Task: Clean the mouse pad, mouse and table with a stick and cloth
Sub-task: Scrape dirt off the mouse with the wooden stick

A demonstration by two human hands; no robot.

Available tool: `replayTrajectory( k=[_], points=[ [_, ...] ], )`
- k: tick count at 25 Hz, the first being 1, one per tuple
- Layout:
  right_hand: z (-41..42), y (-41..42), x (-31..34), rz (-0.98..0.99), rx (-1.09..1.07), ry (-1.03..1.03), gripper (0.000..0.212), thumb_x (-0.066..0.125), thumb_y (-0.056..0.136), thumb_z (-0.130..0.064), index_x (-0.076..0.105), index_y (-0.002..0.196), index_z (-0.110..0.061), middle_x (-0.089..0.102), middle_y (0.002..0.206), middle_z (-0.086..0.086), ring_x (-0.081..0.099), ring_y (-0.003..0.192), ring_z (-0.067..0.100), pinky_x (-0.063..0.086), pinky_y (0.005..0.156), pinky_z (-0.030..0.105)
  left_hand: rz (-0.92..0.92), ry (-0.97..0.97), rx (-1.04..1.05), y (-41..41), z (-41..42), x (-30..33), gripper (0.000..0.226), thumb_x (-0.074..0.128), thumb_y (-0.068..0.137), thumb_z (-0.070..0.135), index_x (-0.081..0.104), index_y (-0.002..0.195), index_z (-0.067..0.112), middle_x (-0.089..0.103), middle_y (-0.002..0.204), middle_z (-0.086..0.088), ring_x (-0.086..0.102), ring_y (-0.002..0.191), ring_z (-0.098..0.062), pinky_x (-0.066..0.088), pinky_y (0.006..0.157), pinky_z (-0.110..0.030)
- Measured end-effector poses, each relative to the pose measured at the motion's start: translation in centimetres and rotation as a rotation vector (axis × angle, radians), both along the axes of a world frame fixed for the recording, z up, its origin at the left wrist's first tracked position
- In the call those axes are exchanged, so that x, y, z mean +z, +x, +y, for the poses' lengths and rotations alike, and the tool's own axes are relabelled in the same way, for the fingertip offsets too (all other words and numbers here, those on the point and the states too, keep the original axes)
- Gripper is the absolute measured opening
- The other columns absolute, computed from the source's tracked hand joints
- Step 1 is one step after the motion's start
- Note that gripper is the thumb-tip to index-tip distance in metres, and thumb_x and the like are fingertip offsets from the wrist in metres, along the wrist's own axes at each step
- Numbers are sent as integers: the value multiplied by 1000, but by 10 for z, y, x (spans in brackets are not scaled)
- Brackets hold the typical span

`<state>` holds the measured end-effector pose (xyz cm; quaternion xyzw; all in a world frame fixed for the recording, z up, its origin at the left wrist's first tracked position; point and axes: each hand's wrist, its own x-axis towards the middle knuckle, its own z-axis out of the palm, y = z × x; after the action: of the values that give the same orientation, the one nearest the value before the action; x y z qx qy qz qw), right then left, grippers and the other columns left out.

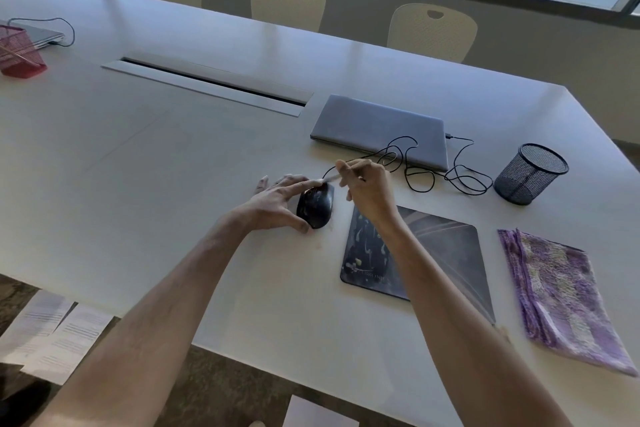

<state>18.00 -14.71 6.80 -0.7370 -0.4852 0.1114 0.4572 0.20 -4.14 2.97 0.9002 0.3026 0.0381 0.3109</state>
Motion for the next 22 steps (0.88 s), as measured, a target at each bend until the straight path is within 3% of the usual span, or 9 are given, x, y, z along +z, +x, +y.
replayTrajectory(
  k=[3, 6, 8, 10, 12, 18, 22],
  points=[
    [-4, 6, -2, -126, -149, 23, 43, 56, 94, -40, 60, 60, -14, 64, 55, -2, 58, 51, 13, 36, 53, 27, 0, 1, 9, 0, 0, 1, 92, 70, 52, 59, 29, 135, 60, 23, 151, 17, 11, 141, -1, -18, 112, -43],
    [-1, 3, 0, -59, -53, 42, 42, 56, 93, -37, 66, 67, -7, 68, 62, 4, 63, 56, 23, 48, 57, 33, 7, -17, -7, 0, 0, 2, 88, 69, 50, 62, 26, 127, 70, 23, 149, 19, 11, 138, 2, -18, 113, -44],
    [-2, 2, -3, -114, -45, -10, 47, 52, 92, -37, 63, 65, 0, 67, 64, 14, 62, 57, 31, 48, 57, 37, 5, -20, -7, -1, 1, 2, 84, 67, 47, 66, 24, 119, 76, 24, 147, 21, 12, 137, 4, -17, 114, -47],
    [-5, 7, -2, -105, -133, -2, 49, 52, 90, -38, 61, 58, -2, 65, 58, 13, 60, 56, 29, 40, 53, 33, 4, -16, -1, 0, 1, 0, 85, 66, 47, 67, 24, 121, 74, 23, 147, 22, 11, 138, 3, -17, 114, -46],
    [-7, 6, 1, -34, -152, 57, 49, 54, 92, -37, 63, 61, 0, 65, 59, 15, 60, 55, 30, 44, 54, 36, 1, -2, -10, -1, 1, -2, 85, 66, 47, 68, 24, 120, 75, 23, 147, 23, 12, 137, 4, -17, 114, -46],
    [-26, -16, -6, -62, -73, 147, 48, 52, 93, -28, 57, 56, 2, 60, 55, 18, 55, 49, 35, 46, 49, 43, -13, 1, -15, -1, 3, -3, 86, 67, 48, 67, 24, 122, 75, 23, 145, 25, 10, 139, 3, -18, 113, -45],
    [-46, -30, -8, -32, 64, 221, 42, 50, 92, -36, 60, 60, -9, 59, 52, 10, 53, 43, 27, 42, 41, 37, -11, -5, -17, -1, 3, -3, 94, 66, 47, 68, 28, 133, 64, 24, 147, 24, 10, 138, 5, -18, 112, -43]
  ],
)
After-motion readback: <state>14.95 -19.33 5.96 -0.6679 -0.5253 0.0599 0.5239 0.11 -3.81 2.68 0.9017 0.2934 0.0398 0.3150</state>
